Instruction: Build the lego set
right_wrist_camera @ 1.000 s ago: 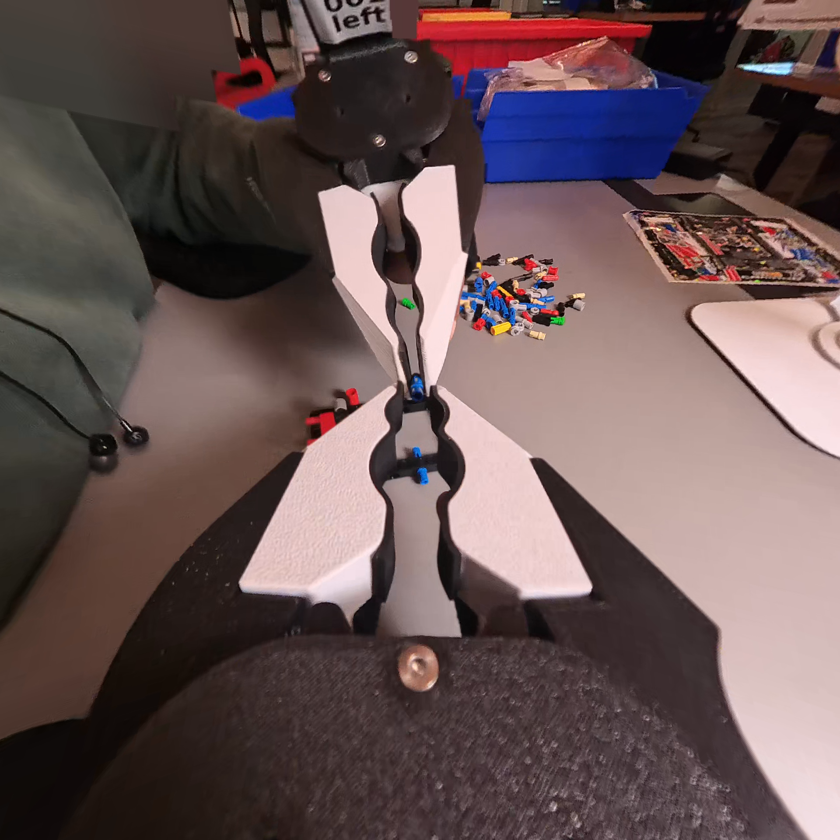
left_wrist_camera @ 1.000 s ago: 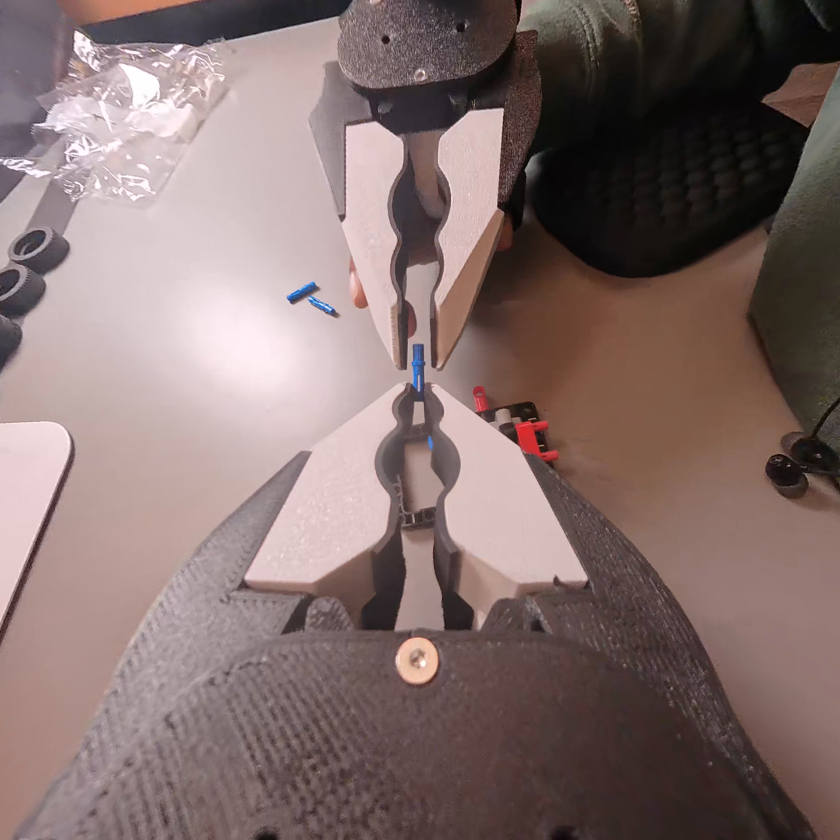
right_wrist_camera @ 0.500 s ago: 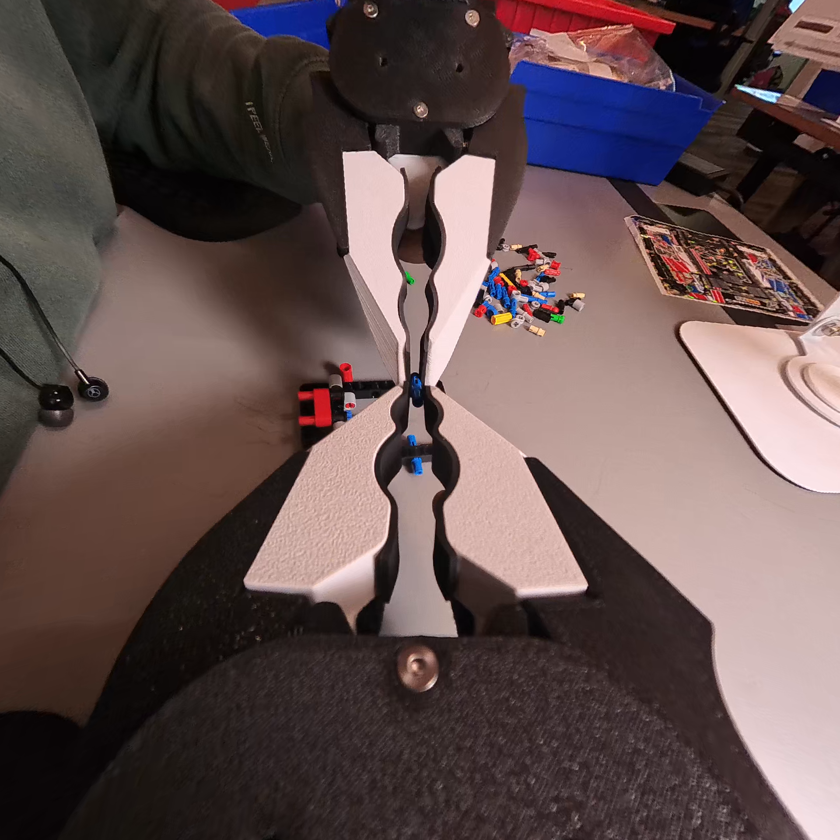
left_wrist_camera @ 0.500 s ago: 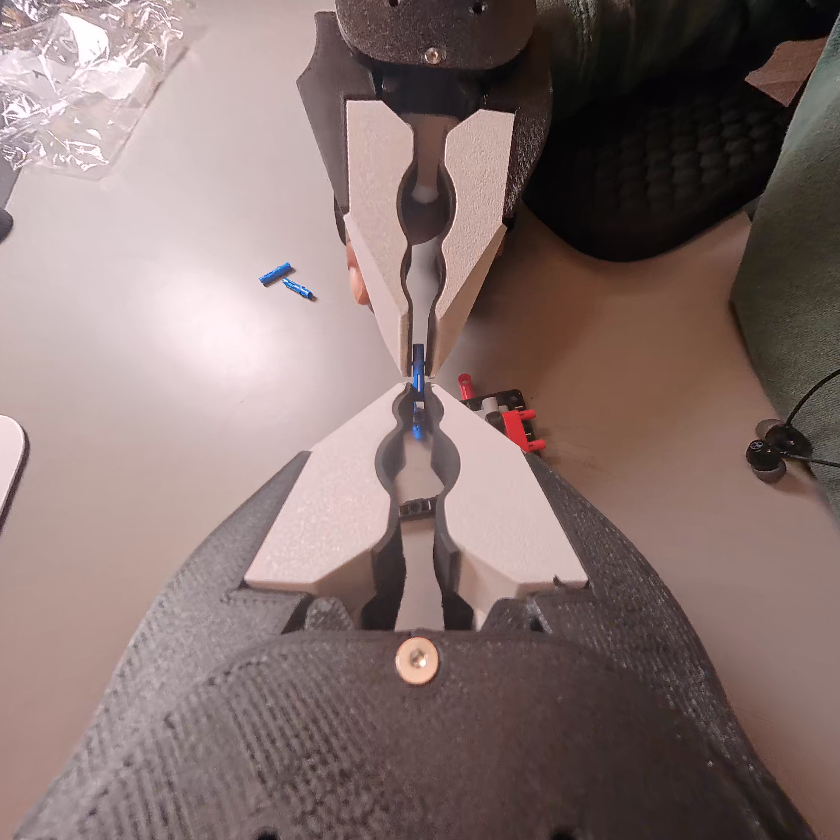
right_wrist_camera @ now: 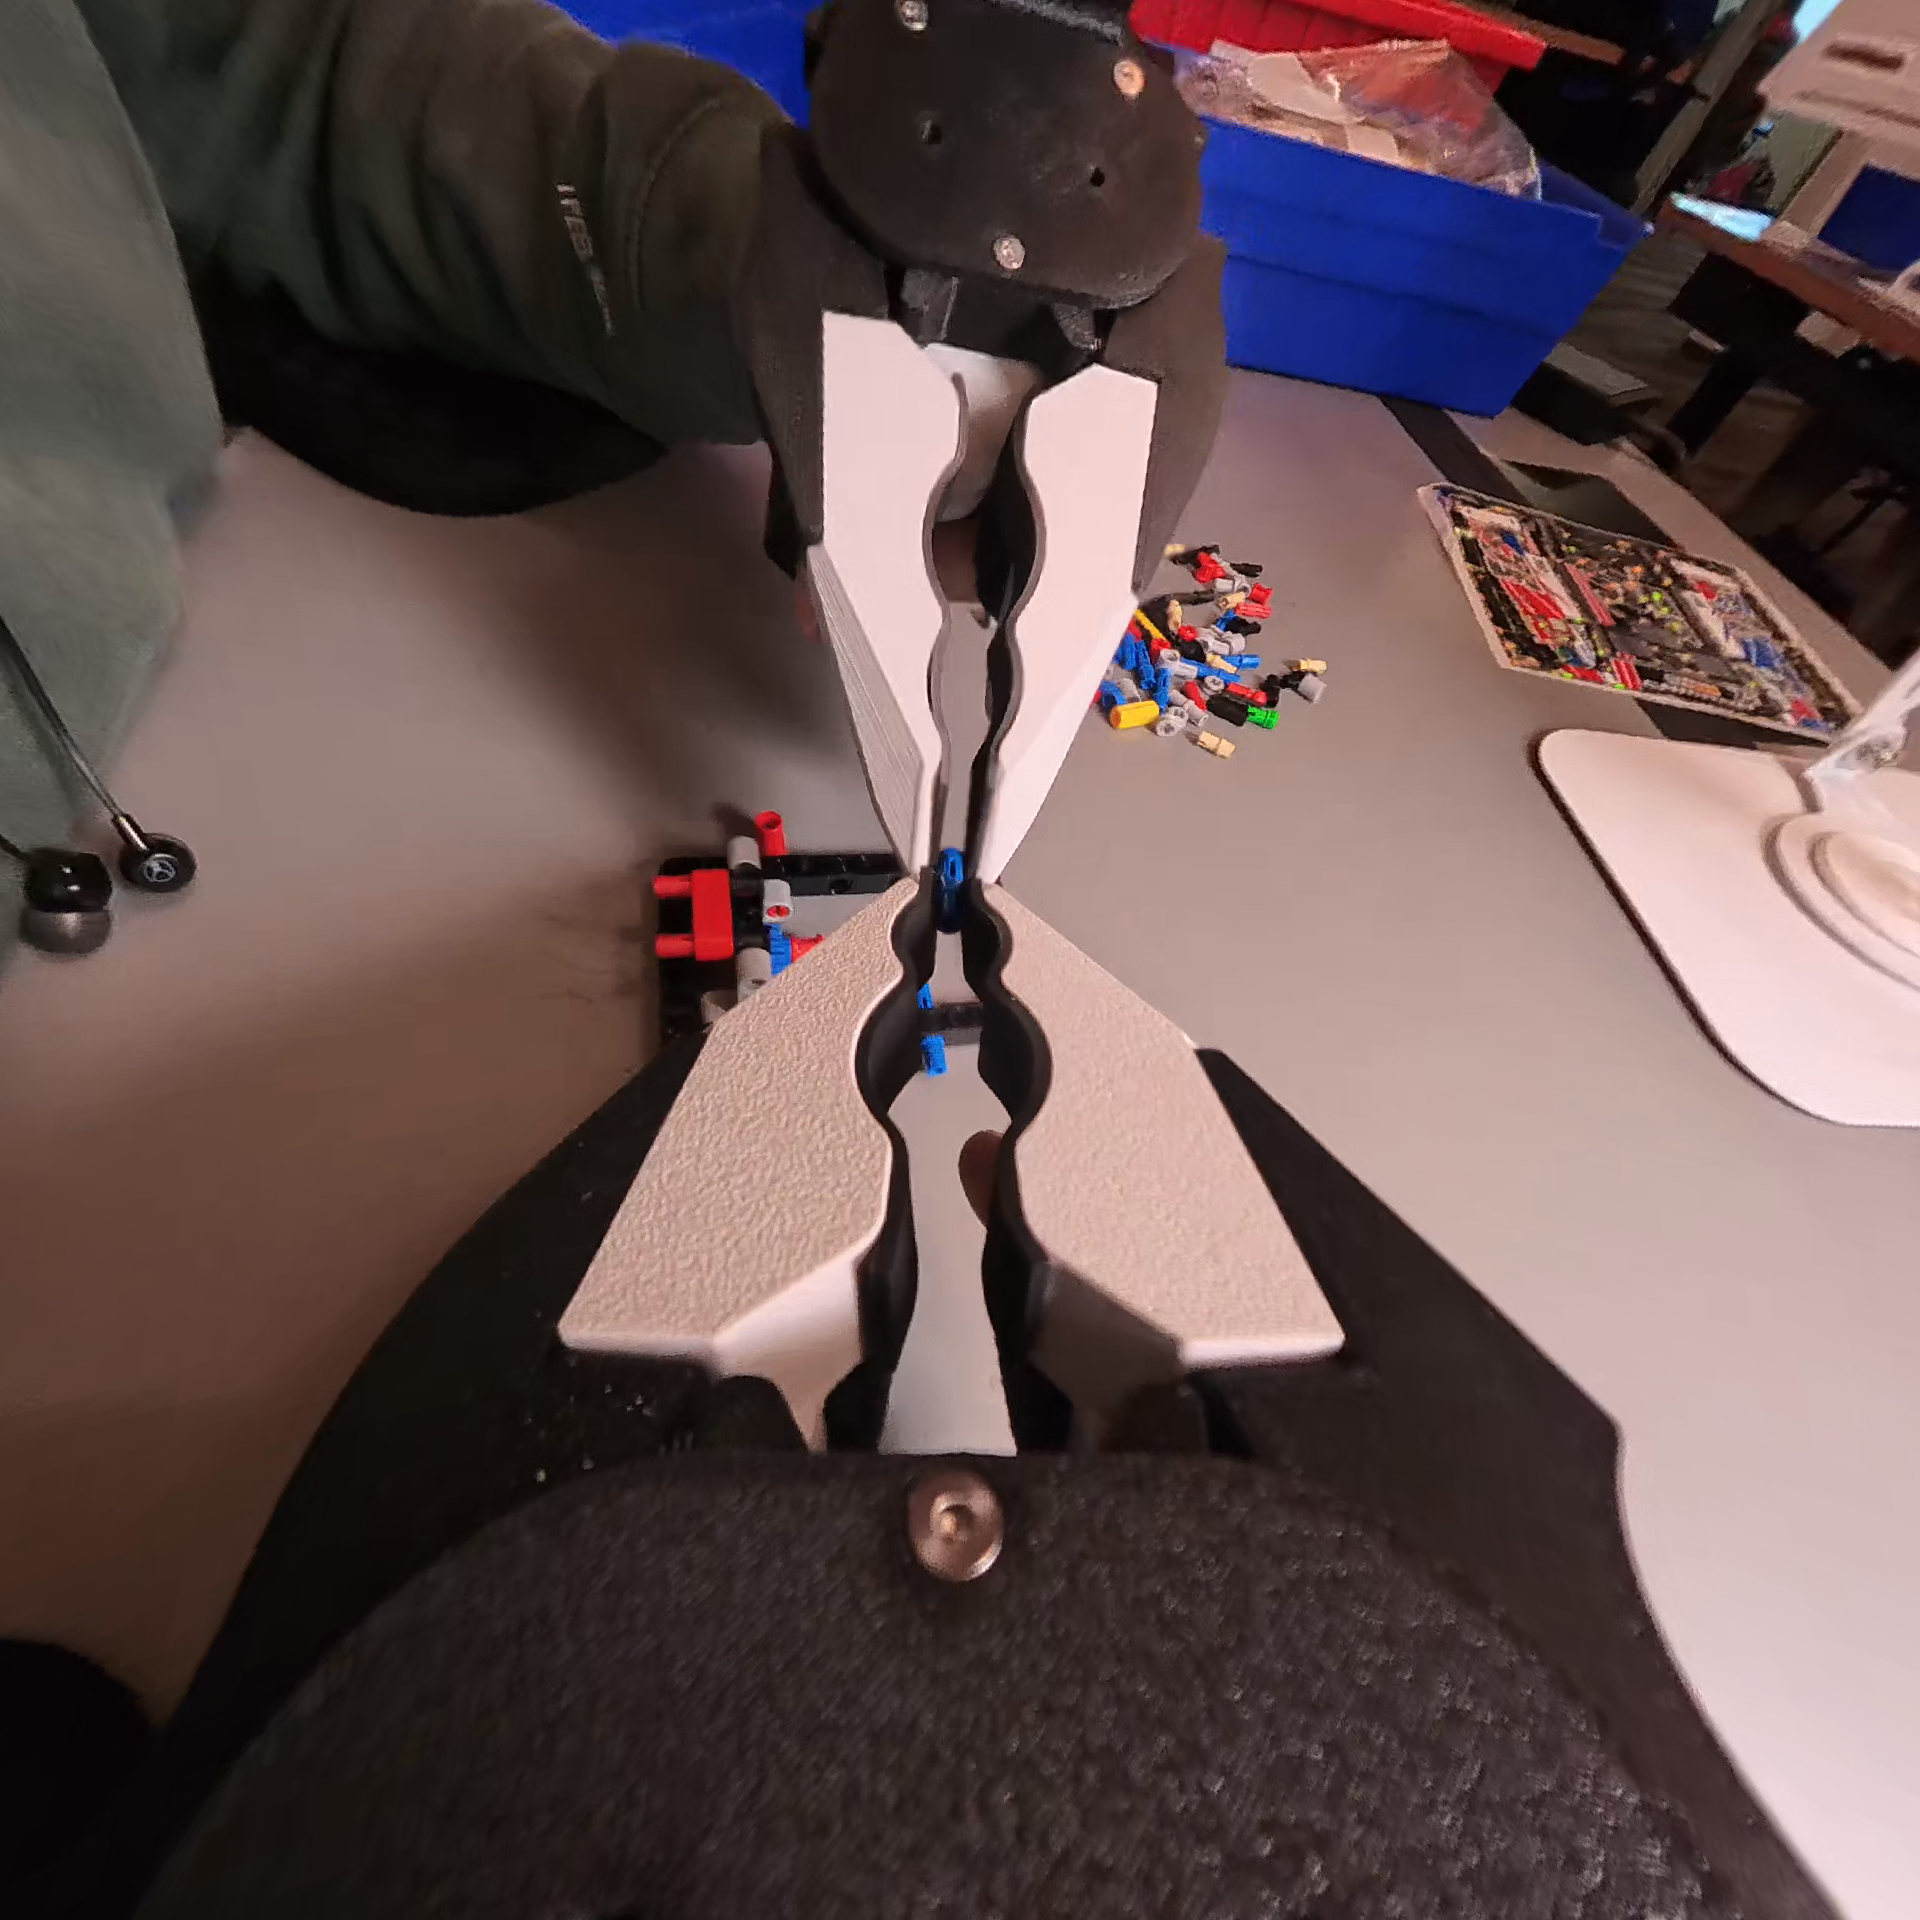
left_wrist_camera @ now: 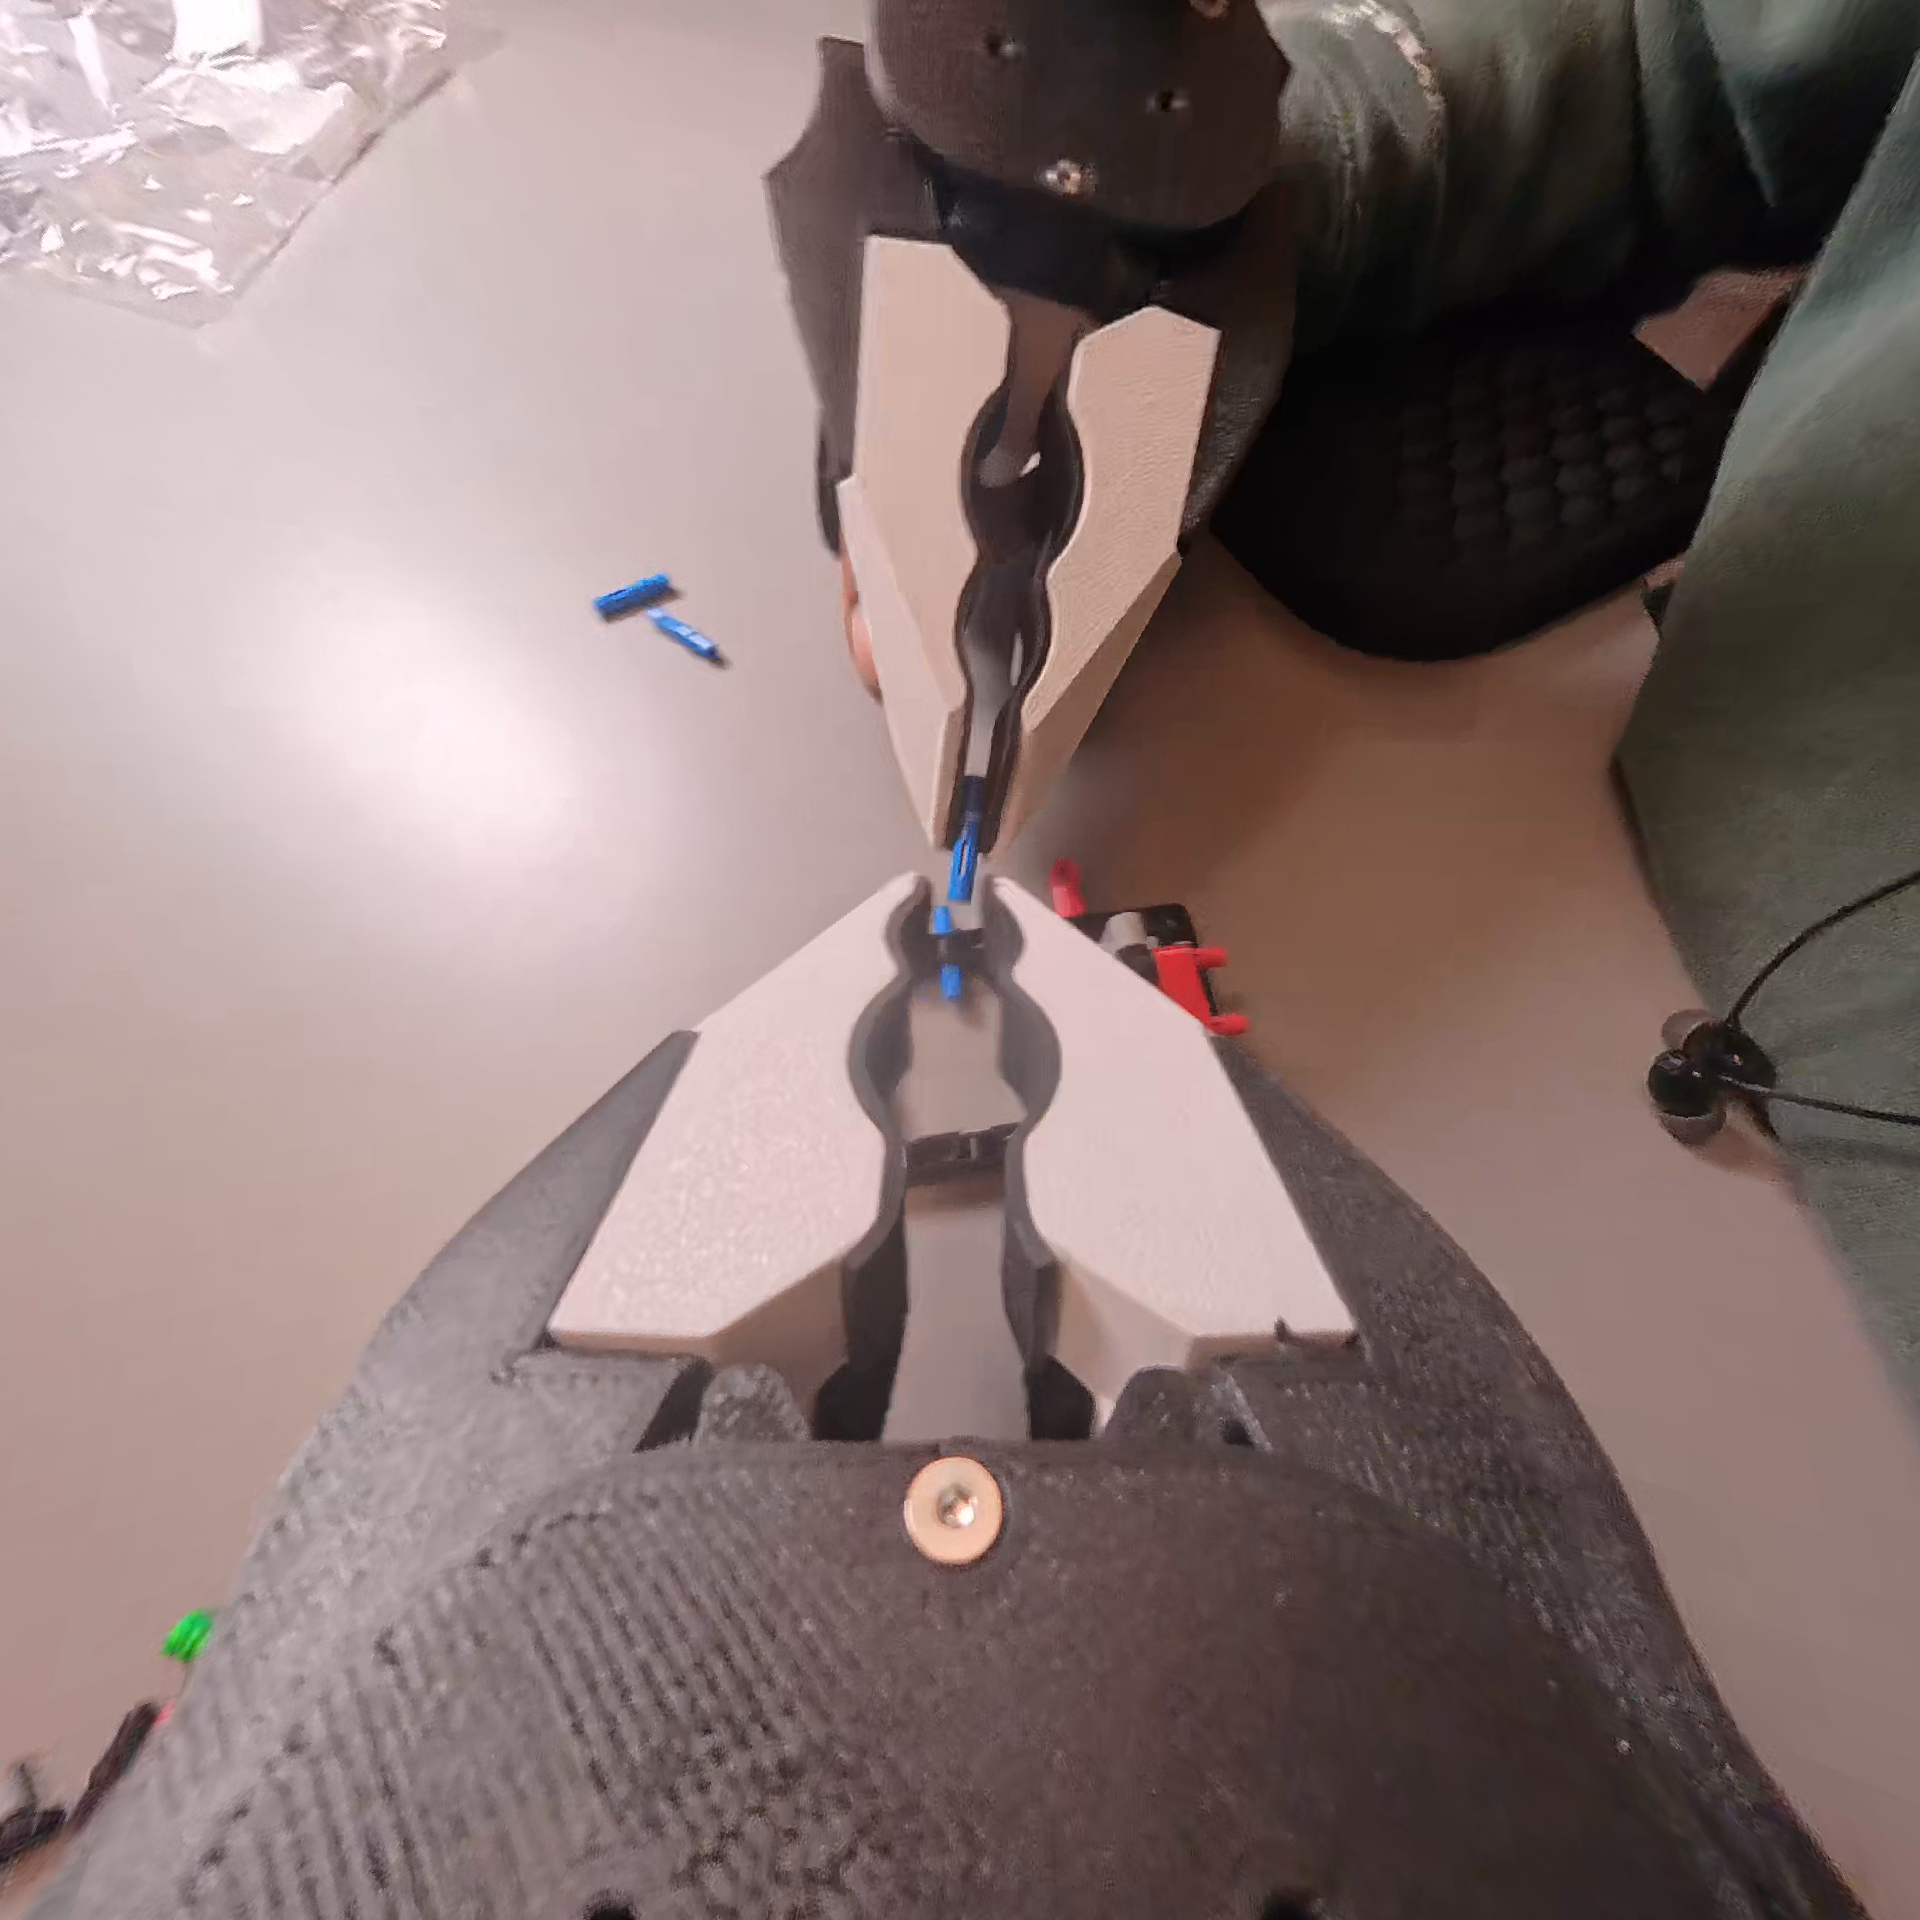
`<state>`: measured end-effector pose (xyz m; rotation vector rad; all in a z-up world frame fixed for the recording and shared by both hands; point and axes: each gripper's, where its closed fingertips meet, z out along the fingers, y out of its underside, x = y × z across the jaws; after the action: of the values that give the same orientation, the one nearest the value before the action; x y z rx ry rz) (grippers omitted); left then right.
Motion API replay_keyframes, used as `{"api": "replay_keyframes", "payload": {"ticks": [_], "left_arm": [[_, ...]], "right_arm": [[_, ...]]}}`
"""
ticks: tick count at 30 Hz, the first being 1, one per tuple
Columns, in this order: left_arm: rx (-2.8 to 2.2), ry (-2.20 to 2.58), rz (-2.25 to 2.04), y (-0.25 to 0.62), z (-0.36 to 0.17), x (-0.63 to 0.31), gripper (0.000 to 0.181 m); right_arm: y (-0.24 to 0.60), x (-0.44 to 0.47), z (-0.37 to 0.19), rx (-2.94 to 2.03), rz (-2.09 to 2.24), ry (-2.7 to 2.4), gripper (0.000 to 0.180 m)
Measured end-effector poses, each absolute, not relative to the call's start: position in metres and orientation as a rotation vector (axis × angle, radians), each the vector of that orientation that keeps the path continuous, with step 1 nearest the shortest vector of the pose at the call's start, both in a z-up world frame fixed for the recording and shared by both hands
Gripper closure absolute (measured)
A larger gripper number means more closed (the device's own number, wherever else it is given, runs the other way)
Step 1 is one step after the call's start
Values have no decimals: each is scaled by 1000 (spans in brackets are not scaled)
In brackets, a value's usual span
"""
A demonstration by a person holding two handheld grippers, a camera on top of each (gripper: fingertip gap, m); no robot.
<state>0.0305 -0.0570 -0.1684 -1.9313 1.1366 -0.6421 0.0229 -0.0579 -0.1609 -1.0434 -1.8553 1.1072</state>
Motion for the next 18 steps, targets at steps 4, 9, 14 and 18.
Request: {"api": "replay_keyframes", "payload": {"ticks": [4, 9, 14, 18], "left_arm": [[-2066, 1036, -613, -44, -181, 1, 152], [-2183, 1095, -528, -43, -214, -2, 150], [-2147, 1153, -516, -41, -217, 9, 174], [-2004, 1199, -437, -39, -209, 13, 174]], "right_arm": [[-35, 30, -158, -1150, 1138, -1808, 177], [-17, 38, -155, -1206, 1164, -1766, 177], [-21, 39, -159, -1216, 1208, -1785, 177], [-26, 39, -163, -1250, 1252, -1804, 177]]}}
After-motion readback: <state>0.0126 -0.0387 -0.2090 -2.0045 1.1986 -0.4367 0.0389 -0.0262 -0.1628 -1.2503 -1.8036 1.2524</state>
